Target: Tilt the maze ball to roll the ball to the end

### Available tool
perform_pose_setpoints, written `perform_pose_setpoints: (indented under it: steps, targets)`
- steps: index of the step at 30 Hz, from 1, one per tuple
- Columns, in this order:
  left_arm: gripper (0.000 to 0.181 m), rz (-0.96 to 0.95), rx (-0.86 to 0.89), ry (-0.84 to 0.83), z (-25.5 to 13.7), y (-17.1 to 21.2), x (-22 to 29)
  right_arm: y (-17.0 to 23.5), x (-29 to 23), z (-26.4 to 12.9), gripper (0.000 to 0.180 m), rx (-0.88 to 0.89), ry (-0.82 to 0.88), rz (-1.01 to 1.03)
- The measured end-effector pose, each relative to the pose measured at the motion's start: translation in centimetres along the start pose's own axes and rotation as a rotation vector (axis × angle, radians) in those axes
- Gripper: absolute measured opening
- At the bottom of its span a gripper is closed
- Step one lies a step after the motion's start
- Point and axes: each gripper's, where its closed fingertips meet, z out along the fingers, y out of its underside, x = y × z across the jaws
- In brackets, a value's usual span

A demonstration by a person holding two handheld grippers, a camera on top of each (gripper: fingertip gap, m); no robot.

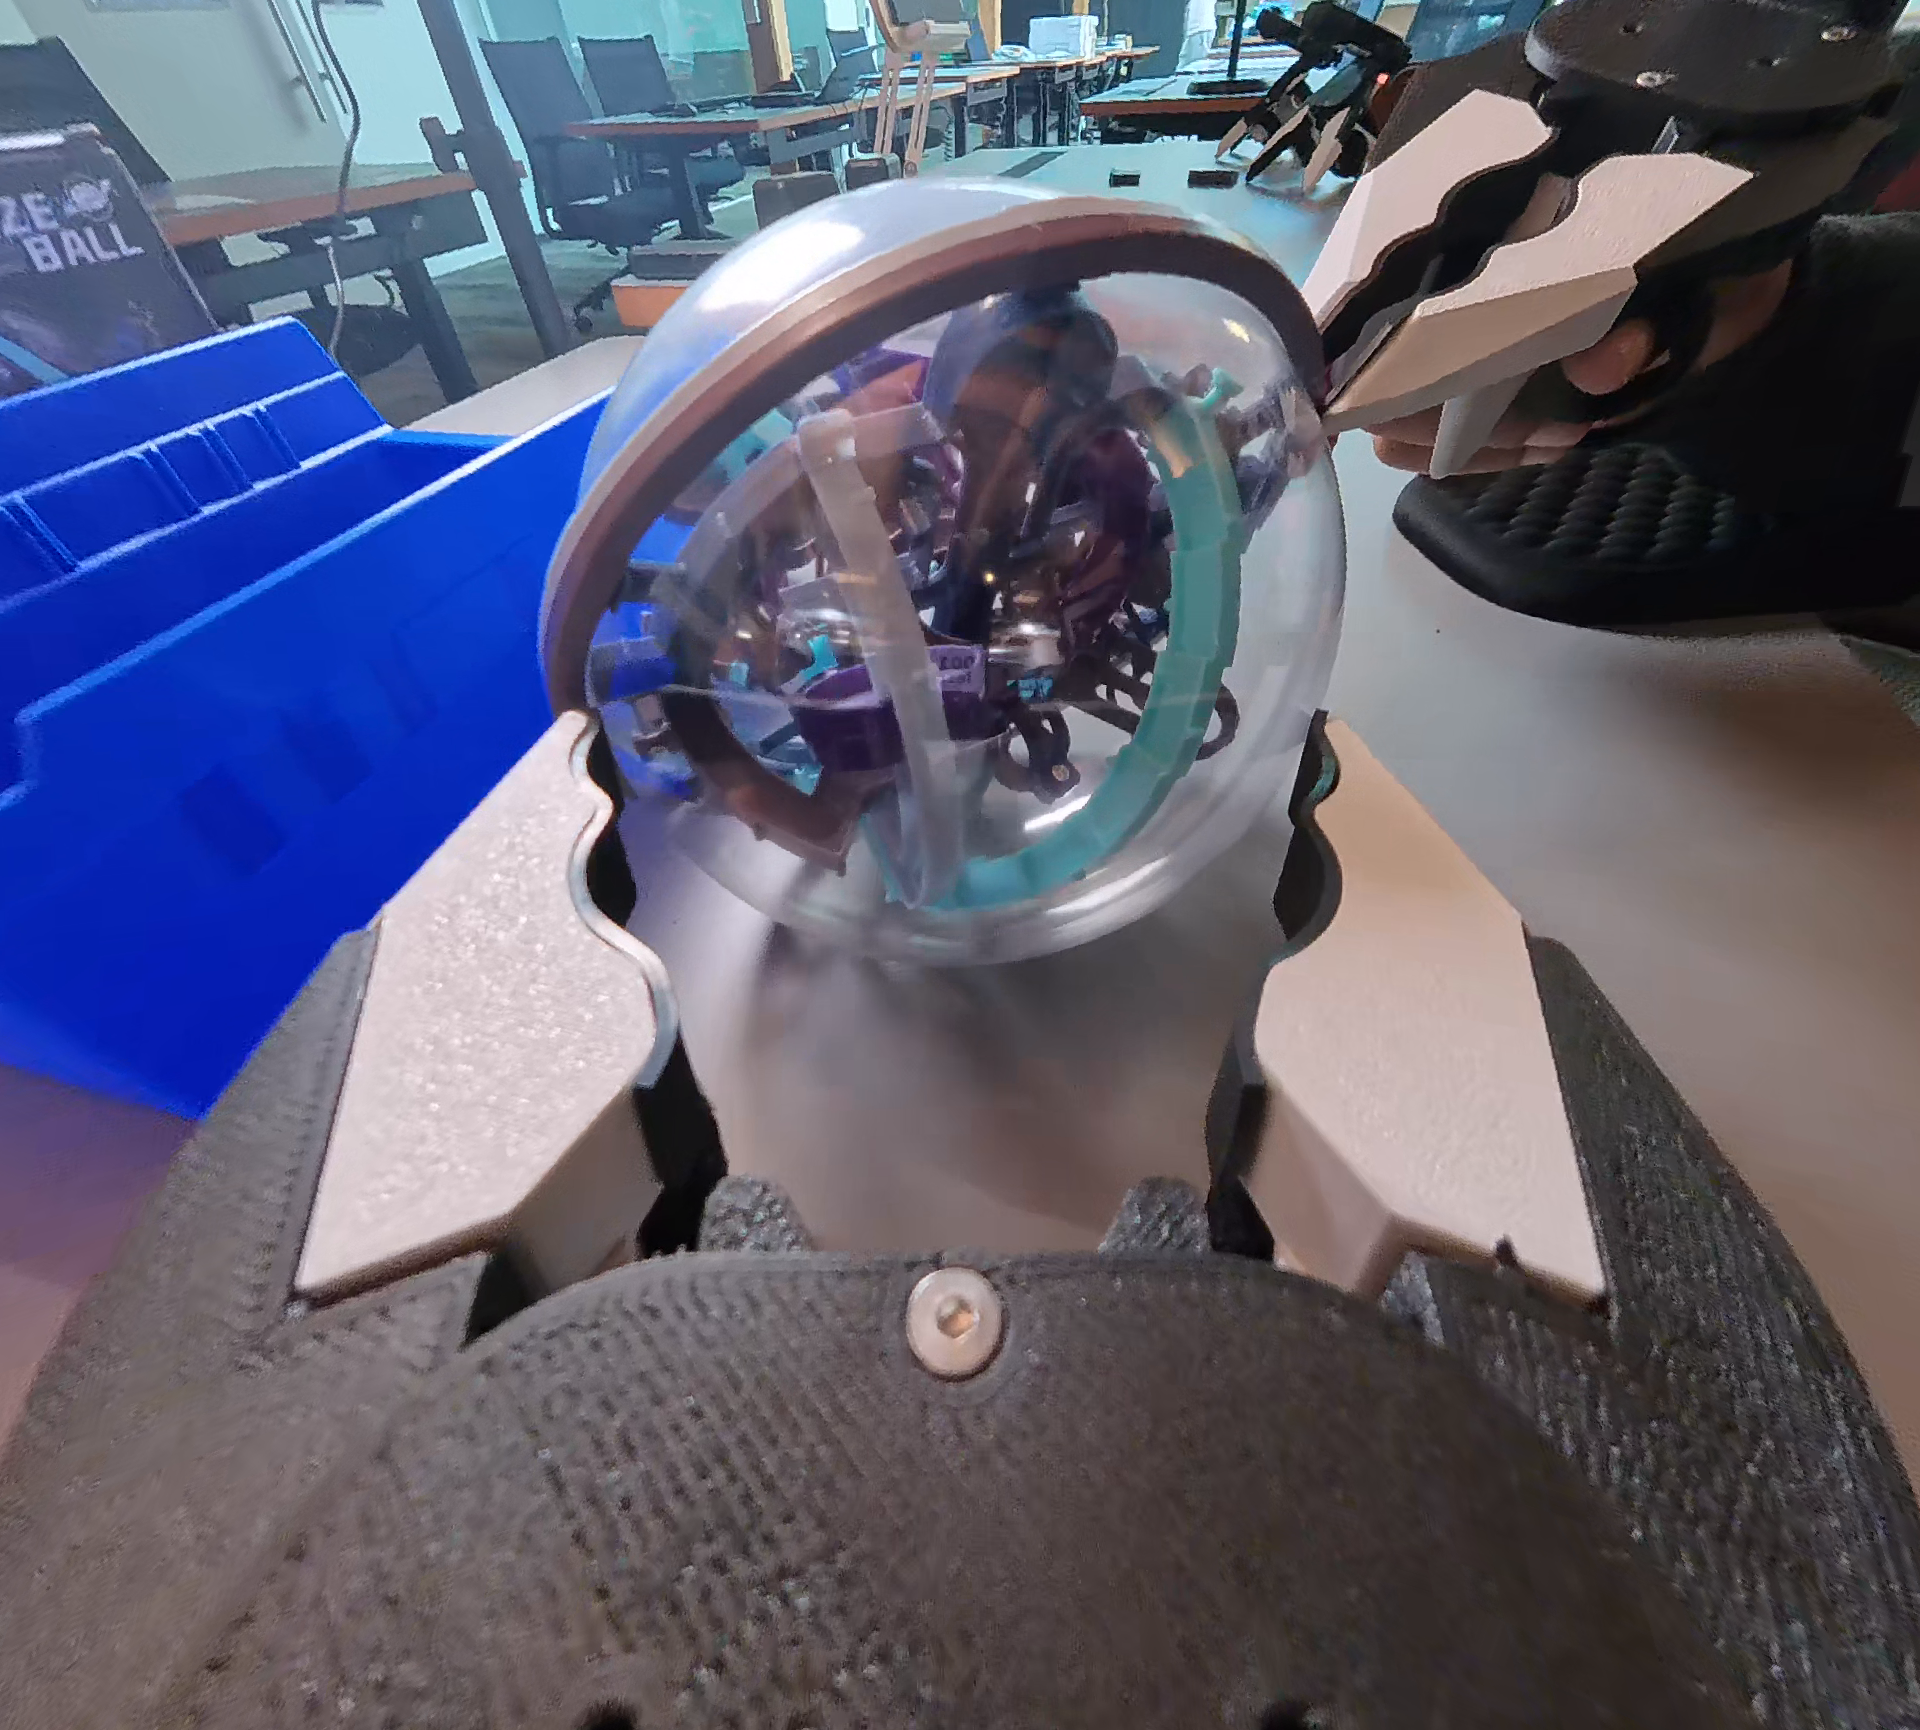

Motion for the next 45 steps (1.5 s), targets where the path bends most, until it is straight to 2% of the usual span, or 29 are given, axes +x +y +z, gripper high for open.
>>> perform_pose_setpoints:
  steps: [9, 14, 15, 20, 24, 29, 31, 34, 37, 45]
  targets:
    - [0.127, -0.002, -0.003, 0.000, 0.0, 0.0, 0.1, -0.2, 0.0, -0.1, 0.007, 0.030, -0.011, 0.082]
    - [0.127, -0.247, -0.014, 0.140, 0.2, -0.1, 0.0, -2.4, 0.6, 0.1, 0.005, 0.081, -0.072, 0.284]
    - [0.127, -0.284, -0.025, 0.164, 0.4, 0.1, 0.0, -2.8, 0.8, 0.2, 0.000, 0.085, -0.086, 0.321]
    - [0.124, -0.415, -0.039, 0.262, 0.6, 0.2, 0.1, -3.6, 1.0, 0.7, 0.000, 0.080, -0.162, 0.434]
    - [0.123, -0.429, -0.032, 0.260, 0.7, 0.3, -0.1, -4.1, 0.9, 0.2, 0.000, 0.109, -0.126, 0.327]
    - [0.123, -0.449, -0.023, 0.259, 0.8, 0.3, -0.4, -3.2, 1.4, -1.1, 0.022, 0.080, -0.044, 0.176]
    - [0.123, -0.451, -0.021, 0.258, 0.9, 0.3, -0.5, -2.0, 1.6, -1.3, 0.024, 0.033, -0.011, 0.121]
    - [0.123, -0.448, -0.018, 0.255, 1.0, 0.3, -0.5, -0.4, 1.4, -0.9, 0.022, -0.016, 0.012, 0.075]
    - [0.122, -0.452, -0.017, 0.246, 0.9, 0.3, -0.6, -0.3, 1.6, -0.7, 0.007, -0.010, 0.051, 0.032]
    - [0.122, -0.448, -0.027, 0.232, 0.8, 0.4, -0.6, -0.3, 1.6, -0.5, 0.006, 0.008, 0.055, 0.020]
